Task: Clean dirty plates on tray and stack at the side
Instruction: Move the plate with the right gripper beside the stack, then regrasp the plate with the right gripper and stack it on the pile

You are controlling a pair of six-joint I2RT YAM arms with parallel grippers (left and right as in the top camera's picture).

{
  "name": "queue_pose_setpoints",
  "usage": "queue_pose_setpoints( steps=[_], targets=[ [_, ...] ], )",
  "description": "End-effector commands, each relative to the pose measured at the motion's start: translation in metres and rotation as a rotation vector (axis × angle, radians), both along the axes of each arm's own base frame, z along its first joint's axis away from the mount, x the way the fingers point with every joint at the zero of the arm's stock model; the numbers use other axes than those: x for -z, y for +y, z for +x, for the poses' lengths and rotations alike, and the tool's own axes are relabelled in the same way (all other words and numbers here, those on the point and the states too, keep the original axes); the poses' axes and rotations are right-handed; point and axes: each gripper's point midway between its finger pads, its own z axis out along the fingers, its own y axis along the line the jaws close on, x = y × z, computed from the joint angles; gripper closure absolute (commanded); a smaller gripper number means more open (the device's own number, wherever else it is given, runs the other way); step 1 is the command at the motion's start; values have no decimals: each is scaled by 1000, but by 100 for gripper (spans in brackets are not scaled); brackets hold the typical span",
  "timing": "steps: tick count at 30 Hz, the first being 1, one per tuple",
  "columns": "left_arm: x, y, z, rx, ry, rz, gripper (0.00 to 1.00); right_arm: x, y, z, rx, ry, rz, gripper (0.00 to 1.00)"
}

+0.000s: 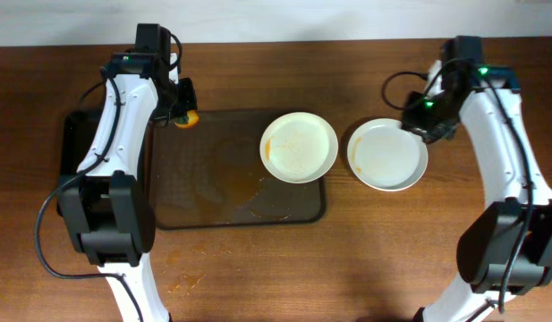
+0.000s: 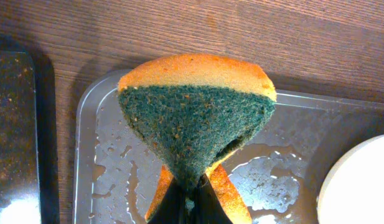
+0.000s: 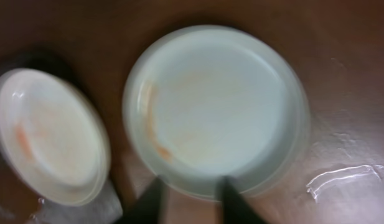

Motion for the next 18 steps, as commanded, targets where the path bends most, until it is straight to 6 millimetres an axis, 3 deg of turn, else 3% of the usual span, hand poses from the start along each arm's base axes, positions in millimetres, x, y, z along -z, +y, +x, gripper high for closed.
queue_pose_setpoints(
  steps=[1,2,5,8,12,15,17,18],
  targets=[
    [4,1,-1,13,8,11,99,15,70,0,-126,-18,114,43],
    [4,1,-1,13,8,11,99,34,98,4,-139,1,124,43],
    [4,1,-1,13,8,11,99,80,135,12,-114,48,77,44],
    [4,2,-1,13,8,12,99,114,135,11,-42,112,42,45],
    [4,1,0,13,5,12,99,108,142,17,-78,85,77,48],
    [4,1,1,13,1,12,99,71,151,29,-127,7,111,48],
    [4,1,2,13,-2,11,99,75,157,25,-140,22,107,47],
    [4,1,2,13,-3,11,100,80,171,21,-170,32,106,47]
  ],
)
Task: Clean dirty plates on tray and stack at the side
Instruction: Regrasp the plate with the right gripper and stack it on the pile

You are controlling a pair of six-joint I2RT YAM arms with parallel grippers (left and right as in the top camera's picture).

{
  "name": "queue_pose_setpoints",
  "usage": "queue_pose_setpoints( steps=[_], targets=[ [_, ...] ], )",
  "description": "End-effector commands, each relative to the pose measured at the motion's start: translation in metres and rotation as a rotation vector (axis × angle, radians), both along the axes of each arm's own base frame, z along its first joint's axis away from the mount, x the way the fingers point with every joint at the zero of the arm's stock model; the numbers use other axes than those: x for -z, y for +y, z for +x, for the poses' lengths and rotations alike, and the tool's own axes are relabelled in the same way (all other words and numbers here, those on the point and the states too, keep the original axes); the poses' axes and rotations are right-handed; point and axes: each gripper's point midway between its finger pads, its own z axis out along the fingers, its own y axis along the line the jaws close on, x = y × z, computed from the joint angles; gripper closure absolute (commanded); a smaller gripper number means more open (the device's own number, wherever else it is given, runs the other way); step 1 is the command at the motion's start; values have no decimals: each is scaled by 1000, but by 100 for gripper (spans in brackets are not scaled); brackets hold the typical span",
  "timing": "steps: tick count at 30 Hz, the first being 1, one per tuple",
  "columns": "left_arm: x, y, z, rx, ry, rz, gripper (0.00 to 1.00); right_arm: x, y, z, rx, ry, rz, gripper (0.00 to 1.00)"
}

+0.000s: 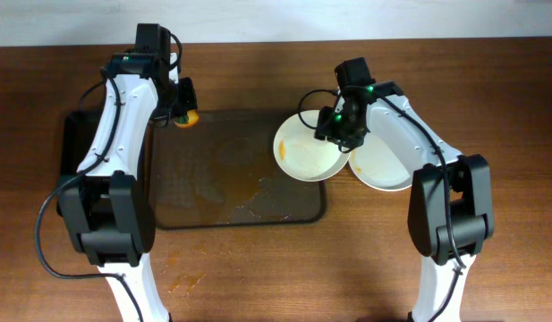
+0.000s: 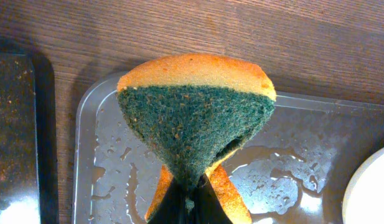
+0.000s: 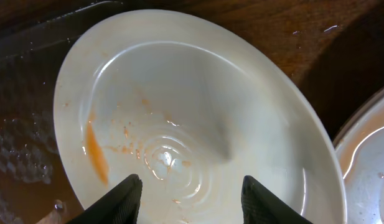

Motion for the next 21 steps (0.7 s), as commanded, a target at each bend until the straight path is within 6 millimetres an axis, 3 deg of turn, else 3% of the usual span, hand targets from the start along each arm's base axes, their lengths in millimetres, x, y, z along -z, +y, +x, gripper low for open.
queue_pose_setpoints(
  steps=[1,4,8,14,17,21],
  targets=[
    [4,1,0,13,3,12,100,-7,40,-8,-92,-32,7,47],
    [4,1,0,13,4,11,99,10,73,-25,-73,-3,-61,48],
    [4,1,0,13,4,11,100,32,105,-48,-133,65,-29,49],
    [4,1,-1,13,8,12,100,25,164,-76,-303,44,70,50],
    [4,1,-1,13,8,12,100,10,202,-85,-464,-11,214,50],
    [4,1,-1,13,8,12,100,-5,204,-80,-523,-47,234,50]
  ],
)
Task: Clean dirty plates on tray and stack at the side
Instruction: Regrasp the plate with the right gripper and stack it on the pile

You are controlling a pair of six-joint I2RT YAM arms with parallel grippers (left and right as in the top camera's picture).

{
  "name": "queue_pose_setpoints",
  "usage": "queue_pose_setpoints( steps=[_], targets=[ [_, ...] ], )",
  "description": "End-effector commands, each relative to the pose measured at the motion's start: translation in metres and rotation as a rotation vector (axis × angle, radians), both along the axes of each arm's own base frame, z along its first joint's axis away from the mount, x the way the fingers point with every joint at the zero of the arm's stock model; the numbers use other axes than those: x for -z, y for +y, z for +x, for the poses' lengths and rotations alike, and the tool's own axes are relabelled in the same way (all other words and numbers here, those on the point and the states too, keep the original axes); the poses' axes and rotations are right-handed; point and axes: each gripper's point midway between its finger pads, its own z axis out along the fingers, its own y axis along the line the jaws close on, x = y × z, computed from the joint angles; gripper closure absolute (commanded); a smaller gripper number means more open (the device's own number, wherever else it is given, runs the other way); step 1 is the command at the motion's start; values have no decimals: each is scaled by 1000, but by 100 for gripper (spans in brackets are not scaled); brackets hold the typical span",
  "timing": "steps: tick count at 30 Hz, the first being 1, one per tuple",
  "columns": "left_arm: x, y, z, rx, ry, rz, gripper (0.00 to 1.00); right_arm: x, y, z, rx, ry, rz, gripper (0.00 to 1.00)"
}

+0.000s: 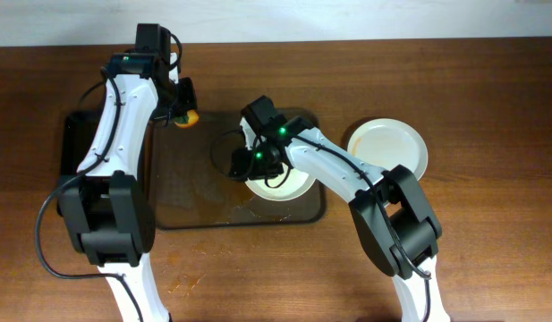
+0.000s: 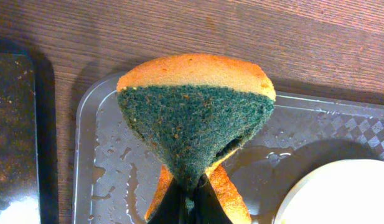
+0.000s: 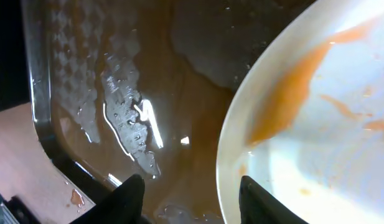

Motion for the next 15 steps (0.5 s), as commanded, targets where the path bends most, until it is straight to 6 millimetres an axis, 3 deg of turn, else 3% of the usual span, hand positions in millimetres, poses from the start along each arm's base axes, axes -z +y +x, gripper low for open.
queue_pose_setpoints(
  steps=[1,3,4,7,10,15],
  targets=[
    [4,1,-1,13,8,12,100,-31,0,16,-57,-63,29,50],
    [4,1,-1,13,9,12,100,-56,-30,39,20,-93,-34,49],
    [4,1,-1,13,10,12,99,-60,-67,50,106,-59,-116,44],
    [4,1,-1,13,10,12,99,-41,-134,61,279,9,-298,41],
    [4,2,-1,13,10,12,99,-15,-161,58,349,41,-451,39],
    [4,1,-1,13,10,12,99,22,-163,48,331,128,-488,38]
  ],
)
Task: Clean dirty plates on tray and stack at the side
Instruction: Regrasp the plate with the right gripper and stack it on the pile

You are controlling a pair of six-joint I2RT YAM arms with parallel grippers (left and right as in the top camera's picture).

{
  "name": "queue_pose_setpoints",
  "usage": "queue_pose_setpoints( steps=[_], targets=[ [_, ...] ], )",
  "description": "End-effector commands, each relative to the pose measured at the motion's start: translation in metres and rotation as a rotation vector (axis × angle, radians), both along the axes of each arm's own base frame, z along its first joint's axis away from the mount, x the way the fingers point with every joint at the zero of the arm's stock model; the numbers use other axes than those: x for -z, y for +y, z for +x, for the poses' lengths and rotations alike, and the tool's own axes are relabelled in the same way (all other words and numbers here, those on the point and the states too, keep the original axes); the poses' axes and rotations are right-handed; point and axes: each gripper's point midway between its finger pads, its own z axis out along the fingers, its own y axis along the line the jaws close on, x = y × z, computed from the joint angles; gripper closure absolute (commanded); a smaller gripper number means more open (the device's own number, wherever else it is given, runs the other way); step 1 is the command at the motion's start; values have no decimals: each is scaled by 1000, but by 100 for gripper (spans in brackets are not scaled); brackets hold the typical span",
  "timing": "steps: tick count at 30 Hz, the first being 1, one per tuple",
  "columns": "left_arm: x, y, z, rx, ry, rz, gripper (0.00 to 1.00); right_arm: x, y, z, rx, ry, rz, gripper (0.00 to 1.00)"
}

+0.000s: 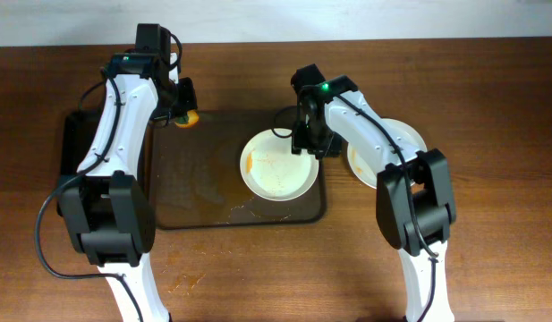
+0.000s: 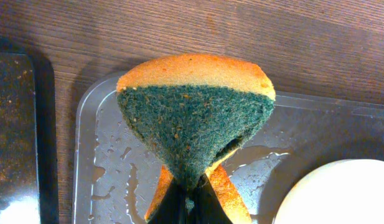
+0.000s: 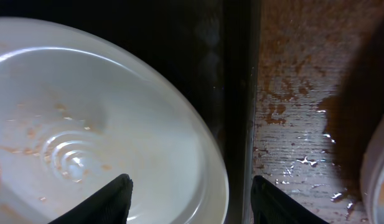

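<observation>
A white plate smeared with orange sauce [image 1: 276, 168] lies in the right part of the dark wet tray [image 1: 195, 192]. My right gripper [image 1: 305, 146] hangs open over this plate's far right rim; in the right wrist view the gripper [image 3: 192, 202] spans the plate [image 3: 86, 143] and the tray's edge [image 3: 241, 93], holding nothing. A second white plate [image 1: 403, 143] sits on the table right of the tray, partly under the right arm. My left gripper [image 1: 181, 113] is shut on a folded orange-and-green sponge [image 2: 195, 118] above the tray's far left corner [image 2: 101, 149].
A black rectangular mat [image 1: 72, 143] lies left of the tray, under the left arm. Brown liquid is pooled in the tray [image 1: 244, 190] beside the plate. Wet patches mark the wooden table [image 3: 304, 124] between the tray and the second plate.
My right gripper has gone from the plate's left side, mid-tray, to its far right rim by the tray's right edge. The plate is about where it was. The left arm has not moved.
My right gripper was open over the plate on the table while the dirty plate sat at the tray's far right edge. Then it was over the dirty plate. Later that plate lay further inside the tray. The left gripper kept holding the sponge throughout.
</observation>
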Motion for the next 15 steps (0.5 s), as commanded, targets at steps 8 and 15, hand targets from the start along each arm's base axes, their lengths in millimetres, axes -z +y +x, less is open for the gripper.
queue_pose_setpoints(
  steps=[8,15],
  targets=[
    [4,1,-1,13,8,12,100,30,18,-16,-10,124,102,61],
    [4,2,-1,13,10,12,100,-6,34,-5,-116,35,200,96]
  ],
)
